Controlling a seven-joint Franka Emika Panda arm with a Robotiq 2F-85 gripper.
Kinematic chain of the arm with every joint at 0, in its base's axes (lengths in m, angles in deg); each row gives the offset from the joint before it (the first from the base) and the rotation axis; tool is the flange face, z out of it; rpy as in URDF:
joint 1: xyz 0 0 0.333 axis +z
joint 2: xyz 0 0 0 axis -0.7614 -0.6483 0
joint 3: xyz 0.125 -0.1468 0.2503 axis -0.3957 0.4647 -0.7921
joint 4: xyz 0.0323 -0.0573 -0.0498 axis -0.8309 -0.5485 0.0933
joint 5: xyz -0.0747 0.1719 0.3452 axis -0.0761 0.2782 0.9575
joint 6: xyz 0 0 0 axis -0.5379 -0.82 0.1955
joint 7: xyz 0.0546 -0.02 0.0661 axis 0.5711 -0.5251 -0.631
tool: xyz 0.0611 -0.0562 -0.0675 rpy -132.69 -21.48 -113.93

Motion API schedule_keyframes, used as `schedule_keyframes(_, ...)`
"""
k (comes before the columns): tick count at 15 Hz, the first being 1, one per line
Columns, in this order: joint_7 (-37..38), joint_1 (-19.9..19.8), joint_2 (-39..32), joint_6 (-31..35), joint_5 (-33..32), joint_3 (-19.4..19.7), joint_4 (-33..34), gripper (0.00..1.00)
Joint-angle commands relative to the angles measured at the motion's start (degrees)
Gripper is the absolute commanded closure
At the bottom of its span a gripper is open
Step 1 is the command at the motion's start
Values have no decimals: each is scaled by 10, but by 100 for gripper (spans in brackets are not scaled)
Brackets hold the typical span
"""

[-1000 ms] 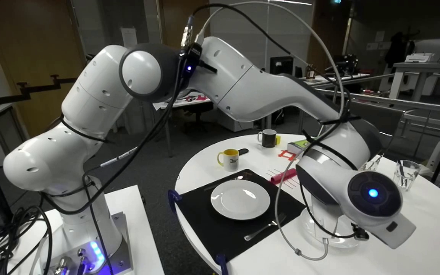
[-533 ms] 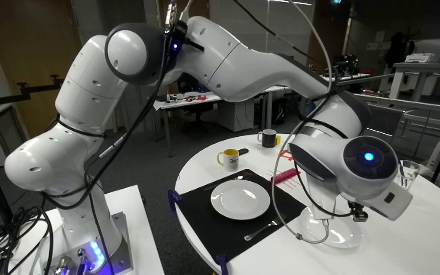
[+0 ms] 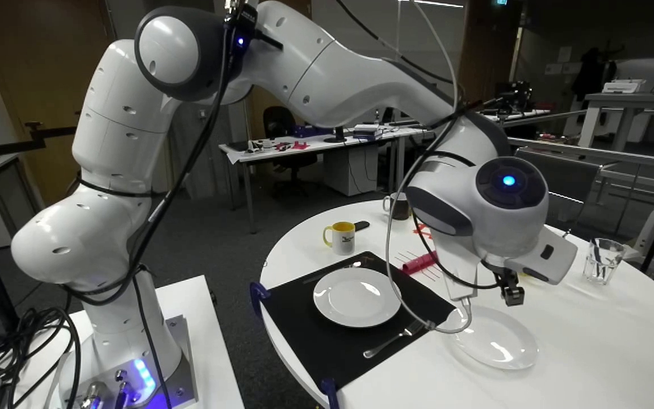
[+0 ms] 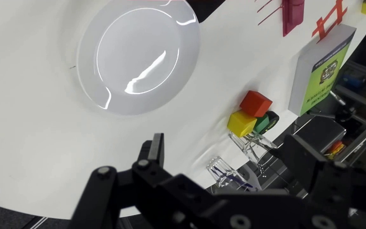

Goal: Move the smaller plate to the right

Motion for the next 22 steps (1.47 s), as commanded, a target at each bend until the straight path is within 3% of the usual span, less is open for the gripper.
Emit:
schedule_keyframes(1, -11, 14, 65, 28, -26, -6, -69, 0)
schedule_keyframes(5, -11, 28, 103, 33, -65, -6, -105, 0)
schedule_keyframes(16, -9, 50, 199, 26, -256, -16, -215, 0)
schedule_keyframes(21, -19, 51, 226, 41, -289, -21, -252, 0)
schedule_keyframes(22, -3, 47, 191, 14, -283, -21, -213, 0)
